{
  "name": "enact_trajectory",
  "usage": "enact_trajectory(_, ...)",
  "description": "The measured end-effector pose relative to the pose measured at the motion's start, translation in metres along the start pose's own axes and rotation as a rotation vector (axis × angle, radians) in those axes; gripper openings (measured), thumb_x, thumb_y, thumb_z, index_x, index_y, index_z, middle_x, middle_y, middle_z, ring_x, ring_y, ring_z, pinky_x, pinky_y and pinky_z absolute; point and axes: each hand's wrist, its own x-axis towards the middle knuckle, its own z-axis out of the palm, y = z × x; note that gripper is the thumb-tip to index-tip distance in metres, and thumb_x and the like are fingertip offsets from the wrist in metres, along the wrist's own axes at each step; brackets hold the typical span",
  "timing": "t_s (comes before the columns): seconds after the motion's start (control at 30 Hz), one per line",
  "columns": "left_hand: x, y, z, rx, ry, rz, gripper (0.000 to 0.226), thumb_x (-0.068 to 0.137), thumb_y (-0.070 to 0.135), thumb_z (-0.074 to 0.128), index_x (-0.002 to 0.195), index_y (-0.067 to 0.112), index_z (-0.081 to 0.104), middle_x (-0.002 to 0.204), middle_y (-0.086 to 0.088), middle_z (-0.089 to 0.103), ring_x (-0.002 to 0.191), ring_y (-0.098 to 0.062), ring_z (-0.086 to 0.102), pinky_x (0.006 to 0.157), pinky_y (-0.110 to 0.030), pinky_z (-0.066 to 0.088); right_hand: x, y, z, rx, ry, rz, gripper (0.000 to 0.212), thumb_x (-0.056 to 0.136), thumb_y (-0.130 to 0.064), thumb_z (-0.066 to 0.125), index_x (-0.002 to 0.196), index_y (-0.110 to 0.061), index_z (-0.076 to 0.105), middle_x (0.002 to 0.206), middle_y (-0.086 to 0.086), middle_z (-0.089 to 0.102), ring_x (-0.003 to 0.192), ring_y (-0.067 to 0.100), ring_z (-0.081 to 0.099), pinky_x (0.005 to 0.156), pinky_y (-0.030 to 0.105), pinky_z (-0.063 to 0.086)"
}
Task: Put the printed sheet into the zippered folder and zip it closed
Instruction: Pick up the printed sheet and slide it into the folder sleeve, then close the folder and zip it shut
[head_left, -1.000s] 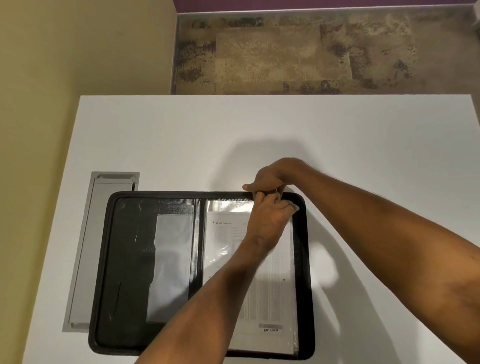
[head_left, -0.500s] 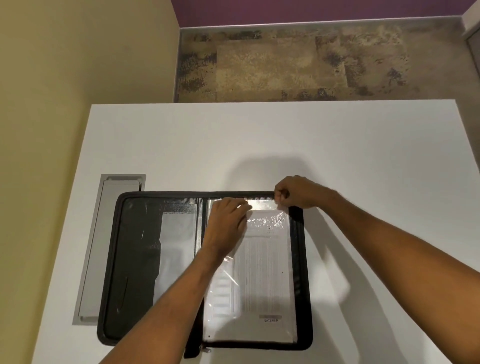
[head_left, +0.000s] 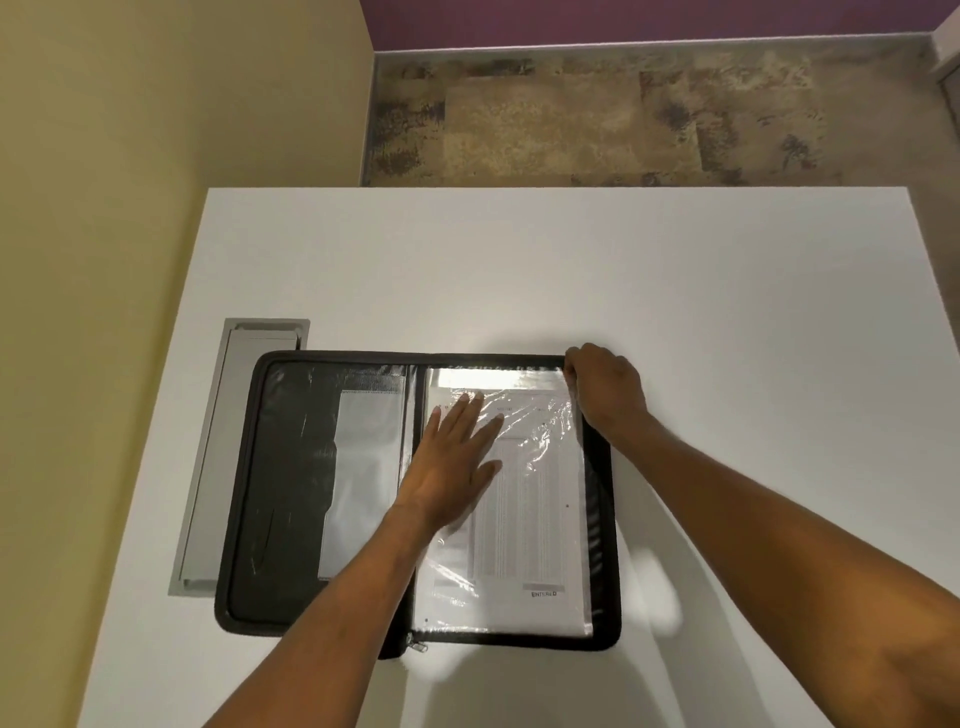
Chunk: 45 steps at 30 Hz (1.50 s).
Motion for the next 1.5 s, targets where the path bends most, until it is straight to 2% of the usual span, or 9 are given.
enact_trajectory(0.2, -0.003, 0.009, 0.008, -0.024, 0.012, -0.036, 0.063, 0.110, 0.054, 0.025, 0.166, 0.032, 0.007, 0.175, -0.001, -0.011, 0.160, -0.019, -0.020, 0.130, -0.046, -0.010, -0.062, -0.038, 0.018, -0.054, 0.111, -0.073, 0.023, 0.093, -0.004, 0.052, 0.109, -0.013, 0.066, 0.113, 0.006, 0.065, 0.108, 0.027, 0.063, 0.090, 0.040, 0.051)
enact_trajectory(0.27, -0.004, 0.010, 0.003, -0.072, 0.034, -0.051, 0.061, 0.111, 0.051, 0.027, 0.167, 0.030, 0.014, 0.176, -0.002, -0.004, 0.162, -0.019, -0.012, 0.131, -0.049, -0.003, -0.096, -0.053, 0.037, -0.050, 0.007, -0.118, 0.034, 0.099, -0.012, 0.048, 0.131, -0.013, 0.060, 0.137, 0.009, 0.058, 0.130, 0.029, 0.055, 0.107, 0.041, 0.045)
enact_trajectory(0.33, -0.007, 0.002, -0.007, -0.044, 0.089, -0.118, 0.059, 0.110, 0.047, 0.031, 0.165, 0.027, 0.024, 0.176, -0.004, 0.011, 0.163, -0.022, 0.003, 0.130, -0.053, 0.011, -0.129, -0.064, 0.057, -0.080, -0.087, -0.130, 0.056, 0.107, -0.028, 0.045, 0.159, -0.013, 0.032, 0.168, 0.014, 0.029, 0.156, 0.032, 0.028, 0.127, 0.044, 0.025)
enact_trajectory(0.43, -0.025, -0.028, -0.025, -0.089, 0.228, -0.332, 0.055, 0.106, 0.039, 0.046, 0.158, 0.021, 0.037, 0.167, -0.009, 0.030, 0.156, -0.028, 0.027, 0.125, -0.060, 0.026, -0.164, -0.070, 0.078, -0.098, -0.186, -0.085, 0.073, 0.110, -0.042, 0.039, 0.166, -0.017, 0.001, 0.174, 0.011, -0.009, 0.162, 0.030, -0.004, 0.132, 0.046, 0.005)
enact_trajectory(0.5, -0.049, -0.062, -0.033, -0.165, 0.325, -0.544, 0.053, 0.106, 0.038, 0.049, 0.155, 0.022, 0.041, 0.167, -0.013, 0.030, 0.156, -0.032, 0.027, 0.128, -0.062, 0.012, -0.180, -0.068, 0.087, -0.115, -0.203, -0.041, 0.077, 0.109, -0.047, 0.036, 0.165, -0.020, -0.009, 0.171, 0.010, -0.021, 0.161, 0.029, -0.013, 0.132, 0.047, 0.000)
enact_trajectory(0.73, -0.120, -0.153, -0.039, -0.268, 0.269, -0.989, 0.062, 0.108, 0.042, 0.047, 0.160, 0.012, 0.030, 0.162, -0.027, 0.034, 0.149, -0.050, 0.034, 0.117, -0.070, 0.033, -0.208, -0.052, 0.096, -0.047, -0.142, 0.083, 0.077, 0.108, -0.051, 0.040, 0.166, -0.022, -0.003, 0.172, 0.009, -0.016, 0.161, 0.028, -0.010, 0.132, 0.045, 0.004)
enact_trajectory(0.97, -0.137, -0.165, -0.049, -0.282, 0.237, -0.885, 0.054, 0.108, 0.043, 0.046, 0.150, 0.009, 0.045, 0.140, -0.024, 0.061, 0.126, -0.051, 0.059, 0.104, -0.067, 0.049, -0.211, -0.051, 0.092, -0.038, -0.148, 0.080, 0.075, 0.109, -0.049, 0.037, 0.165, -0.023, -0.005, 0.172, 0.007, -0.019, 0.161, 0.026, -0.011, 0.132, 0.043, 0.003)
enact_trajectory(1.23, -0.144, -0.169, -0.097, -0.407, 0.450, -0.876, 0.040, 0.102, 0.028, 0.063, 0.126, -0.005, 0.069, 0.116, -0.028, 0.074, 0.110, -0.048, 0.068, 0.099, -0.053, 0.052, -0.212, -0.052, 0.093, -0.077, -0.165, 0.090, 0.076, 0.109, -0.051, 0.033, 0.165, -0.023, -0.010, 0.171, 0.007, -0.022, 0.160, 0.025, -0.015, 0.132, 0.043, 0.002)
enact_trajectory(1.5, -0.154, -0.141, -0.165, -0.639, 0.566, -0.780, 0.019, 0.087, 0.031, 0.083, 0.081, 0.018, 0.071, 0.079, 0.003, 0.068, 0.065, -0.020, 0.059, 0.054, -0.020, 0.046, -0.206, -0.068, 0.068, -0.061, -0.141, 0.099, 0.076, 0.108, -0.051, 0.037, 0.166, -0.018, 0.003, 0.174, 0.012, -0.011, 0.161, 0.029, -0.011, 0.132, 0.046, 0.002)
